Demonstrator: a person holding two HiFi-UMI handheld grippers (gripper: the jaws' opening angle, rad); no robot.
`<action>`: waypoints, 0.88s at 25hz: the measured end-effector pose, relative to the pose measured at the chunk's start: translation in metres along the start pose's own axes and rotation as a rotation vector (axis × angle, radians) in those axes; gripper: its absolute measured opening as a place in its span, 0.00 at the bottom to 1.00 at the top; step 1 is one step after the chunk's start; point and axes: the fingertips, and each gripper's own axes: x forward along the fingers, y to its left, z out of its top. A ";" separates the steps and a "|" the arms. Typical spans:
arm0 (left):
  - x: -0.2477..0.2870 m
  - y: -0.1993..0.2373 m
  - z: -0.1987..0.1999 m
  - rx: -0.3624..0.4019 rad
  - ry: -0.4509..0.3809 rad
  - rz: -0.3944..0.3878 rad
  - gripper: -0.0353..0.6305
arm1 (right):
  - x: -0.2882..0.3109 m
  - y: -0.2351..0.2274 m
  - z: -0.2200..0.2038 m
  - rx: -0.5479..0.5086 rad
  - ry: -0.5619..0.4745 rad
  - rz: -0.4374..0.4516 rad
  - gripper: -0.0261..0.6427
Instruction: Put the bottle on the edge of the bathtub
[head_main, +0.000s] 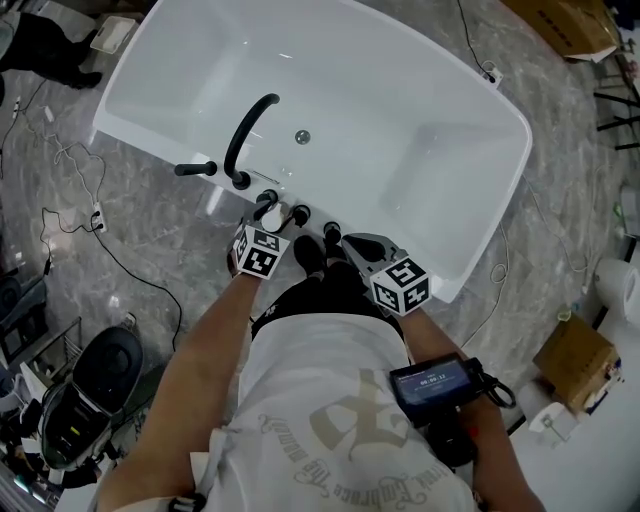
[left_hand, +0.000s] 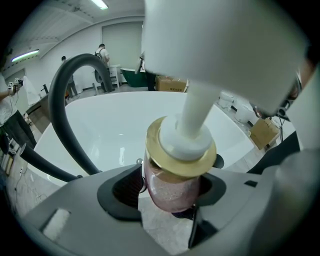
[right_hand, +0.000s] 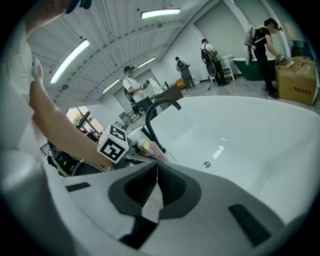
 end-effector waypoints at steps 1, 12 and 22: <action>0.000 -0.001 0.001 -0.001 -0.001 -0.001 0.44 | -0.001 0.000 -0.001 0.001 0.002 0.001 0.05; -0.008 -0.001 0.004 -0.015 -0.022 0.004 0.48 | -0.002 0.001 -0.008 -0.003 0.016 0.011 0.05; -0.016 -0.003 0.024 -0.032 -0.075 0.007 0.39 | 0.005 0.010 -0.011 -0.030 0.031 0.034 0.05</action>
